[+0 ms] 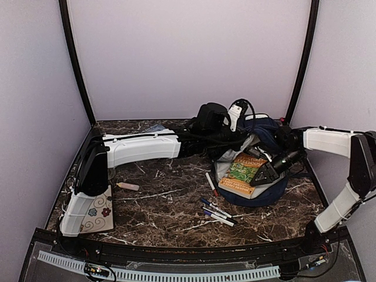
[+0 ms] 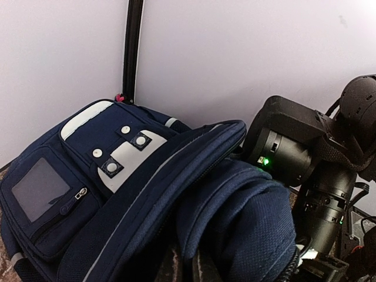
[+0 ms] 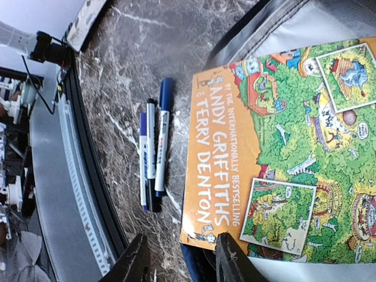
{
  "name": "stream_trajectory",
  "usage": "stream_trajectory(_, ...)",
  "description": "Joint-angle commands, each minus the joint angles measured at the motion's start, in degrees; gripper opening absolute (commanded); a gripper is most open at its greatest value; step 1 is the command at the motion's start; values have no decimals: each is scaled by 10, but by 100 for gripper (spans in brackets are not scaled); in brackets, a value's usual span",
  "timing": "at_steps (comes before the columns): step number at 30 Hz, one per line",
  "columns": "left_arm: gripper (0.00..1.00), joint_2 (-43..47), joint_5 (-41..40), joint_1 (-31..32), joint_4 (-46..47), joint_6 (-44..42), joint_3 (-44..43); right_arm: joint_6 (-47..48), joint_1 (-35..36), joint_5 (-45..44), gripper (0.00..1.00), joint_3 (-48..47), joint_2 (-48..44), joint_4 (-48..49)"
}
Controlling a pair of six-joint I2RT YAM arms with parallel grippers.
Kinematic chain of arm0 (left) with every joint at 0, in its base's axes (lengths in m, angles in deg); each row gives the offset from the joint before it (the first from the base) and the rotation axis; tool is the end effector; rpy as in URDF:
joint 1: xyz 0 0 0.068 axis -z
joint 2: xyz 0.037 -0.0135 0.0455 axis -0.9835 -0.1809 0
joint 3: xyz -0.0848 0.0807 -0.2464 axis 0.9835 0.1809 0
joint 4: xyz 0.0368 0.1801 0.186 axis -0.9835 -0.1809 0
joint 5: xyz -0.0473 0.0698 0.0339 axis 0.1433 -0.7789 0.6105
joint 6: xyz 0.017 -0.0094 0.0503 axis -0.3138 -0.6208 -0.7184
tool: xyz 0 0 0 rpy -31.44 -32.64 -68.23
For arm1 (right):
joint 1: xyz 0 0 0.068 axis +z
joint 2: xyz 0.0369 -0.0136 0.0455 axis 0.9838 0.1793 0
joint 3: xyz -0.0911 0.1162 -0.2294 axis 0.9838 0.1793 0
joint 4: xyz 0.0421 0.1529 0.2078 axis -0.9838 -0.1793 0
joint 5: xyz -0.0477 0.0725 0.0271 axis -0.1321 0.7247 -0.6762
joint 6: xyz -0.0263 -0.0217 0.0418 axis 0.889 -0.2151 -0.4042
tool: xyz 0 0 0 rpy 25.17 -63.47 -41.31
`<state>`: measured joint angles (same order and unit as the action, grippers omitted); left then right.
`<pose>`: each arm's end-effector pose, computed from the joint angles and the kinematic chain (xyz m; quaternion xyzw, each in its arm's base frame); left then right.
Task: Pack the student bag
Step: Adjust the book in the largest pocket of the bag.
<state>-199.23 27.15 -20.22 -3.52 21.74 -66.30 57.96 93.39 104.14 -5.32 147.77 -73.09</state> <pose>0.2797 -0.4749 0.2963 0.3214 0.6880 -0.3880 0.5223 0.2464 0.0871 0.2022 -0.3456 0.8464 0.3916 0.1041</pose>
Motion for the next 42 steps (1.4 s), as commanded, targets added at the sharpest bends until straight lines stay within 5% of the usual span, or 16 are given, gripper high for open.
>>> stream_trajectory(1, 0, 66, 12, 1, 52, 8, -24, 72, 37, -62, 40, -26, 13, -38)
stream_trajectory(10, 0, 66, 16, 0, 51, 10, -16, 54, 135, -261, 52, 30, -61, 122)
stream_trajectory(20, 0, 66, 16, -2, 43, 12, -16, 55, 220, -349, 59, 50, -63, 176)
stream_trajectory(42, 0, 66, 24, -4, 32, 14, -18, 155, 217, -660, 57, 112, -82, 328)
